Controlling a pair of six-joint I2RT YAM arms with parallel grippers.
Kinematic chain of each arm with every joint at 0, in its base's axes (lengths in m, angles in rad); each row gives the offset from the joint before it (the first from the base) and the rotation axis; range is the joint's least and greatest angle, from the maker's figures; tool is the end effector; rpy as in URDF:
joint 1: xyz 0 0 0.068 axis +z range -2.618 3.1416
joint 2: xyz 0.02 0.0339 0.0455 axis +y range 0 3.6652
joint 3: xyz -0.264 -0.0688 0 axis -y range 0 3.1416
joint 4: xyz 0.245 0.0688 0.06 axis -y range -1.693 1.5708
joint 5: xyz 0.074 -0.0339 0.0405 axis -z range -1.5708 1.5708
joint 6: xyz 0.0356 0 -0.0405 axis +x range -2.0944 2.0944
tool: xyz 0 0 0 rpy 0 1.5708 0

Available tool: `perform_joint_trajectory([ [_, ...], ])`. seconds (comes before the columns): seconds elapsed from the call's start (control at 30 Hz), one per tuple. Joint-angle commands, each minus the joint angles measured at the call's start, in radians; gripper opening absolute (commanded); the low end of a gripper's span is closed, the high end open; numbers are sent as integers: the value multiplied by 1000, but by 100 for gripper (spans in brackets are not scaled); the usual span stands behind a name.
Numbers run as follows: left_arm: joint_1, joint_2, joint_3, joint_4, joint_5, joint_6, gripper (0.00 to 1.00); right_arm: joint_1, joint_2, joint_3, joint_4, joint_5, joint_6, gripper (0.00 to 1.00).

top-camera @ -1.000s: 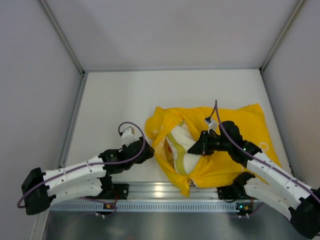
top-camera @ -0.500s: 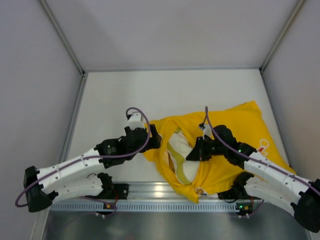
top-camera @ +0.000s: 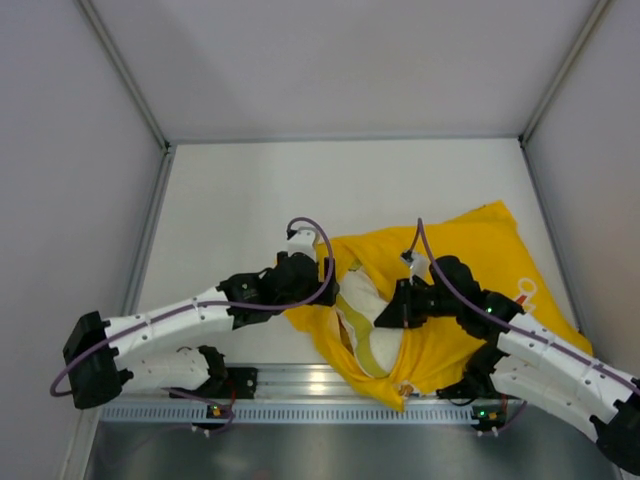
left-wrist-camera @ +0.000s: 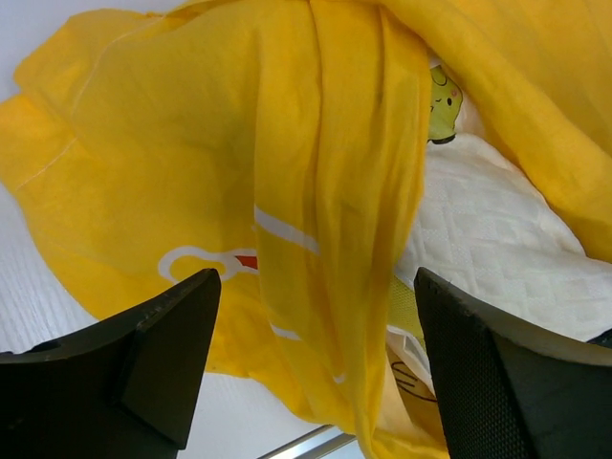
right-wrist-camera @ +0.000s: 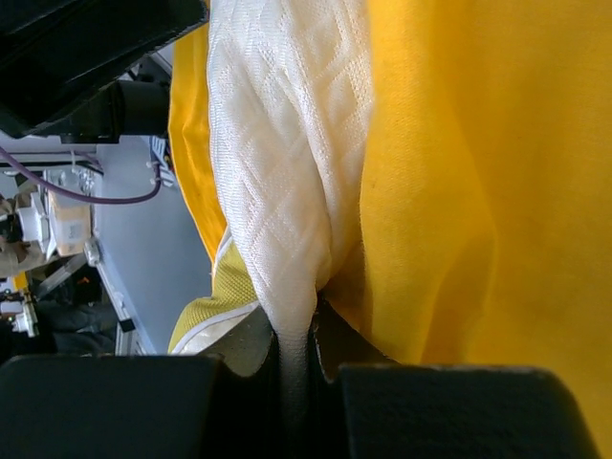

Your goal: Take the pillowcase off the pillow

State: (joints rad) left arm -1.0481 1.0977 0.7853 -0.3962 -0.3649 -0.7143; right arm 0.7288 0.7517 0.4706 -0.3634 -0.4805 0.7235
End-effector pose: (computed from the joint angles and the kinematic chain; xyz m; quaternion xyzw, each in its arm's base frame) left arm 0.1272 -0.1953 0.2605 0.0737 0.8936 -0.2122 0.3886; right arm 0.1111 0.1212 0.2200 -0.1086 0.8687 0.4473 0.1831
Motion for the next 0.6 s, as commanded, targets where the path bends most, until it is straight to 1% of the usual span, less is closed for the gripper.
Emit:
perform_joint_trajectory([
  [0.0, -1, 31, 3, 59, 11, 7, 83, 24, -35, 43, 29, -40, 33, 0],
  [0.03, 0, 53, 2, 56, 1, -3, 81, 30, -37, 45, 27, -43, 34, 0],
  [0.13, 8, 88, -4, 54, -51, -57, 52, 40, -48, 53, 11, -40, 34, 0],
  [0.17, 16, 96, -6, 48, -63, -77, 22, 41, -61, 56, 3, -35, 33, 0],
  [0.2, 29, 103, -14, 46, -65, -95, 7, 41, -69, 59, -15, -32, 33, 0],
  [0.23, 63, 116, -15, 42, -65, -106, 0, 44, -78, 60, -28, -27, 33, 0],
  [0.37, 146, 117, -29, 39, -89, -106, 0, 49, -147, 65, -97, -7, 31, 0],
  [0.43, 197, 111, -29, 39, -88, -82, 0, 50, -186, 71, -147, 2, 28, 0],
  [0.47, 216, 113, -29, 37, -80, -74, 0, 50, -199, 74, -160, 0, 30, 0],
  [0.5, 267, 122, -31, 39, -66, -57, 0, 49, -215, 76, -170, 0, 36, 0],
  [0.57, 321, 136, -32, 40, -20, -48, 0, 50, -259, 80, -186, -24, 39, 0],
])
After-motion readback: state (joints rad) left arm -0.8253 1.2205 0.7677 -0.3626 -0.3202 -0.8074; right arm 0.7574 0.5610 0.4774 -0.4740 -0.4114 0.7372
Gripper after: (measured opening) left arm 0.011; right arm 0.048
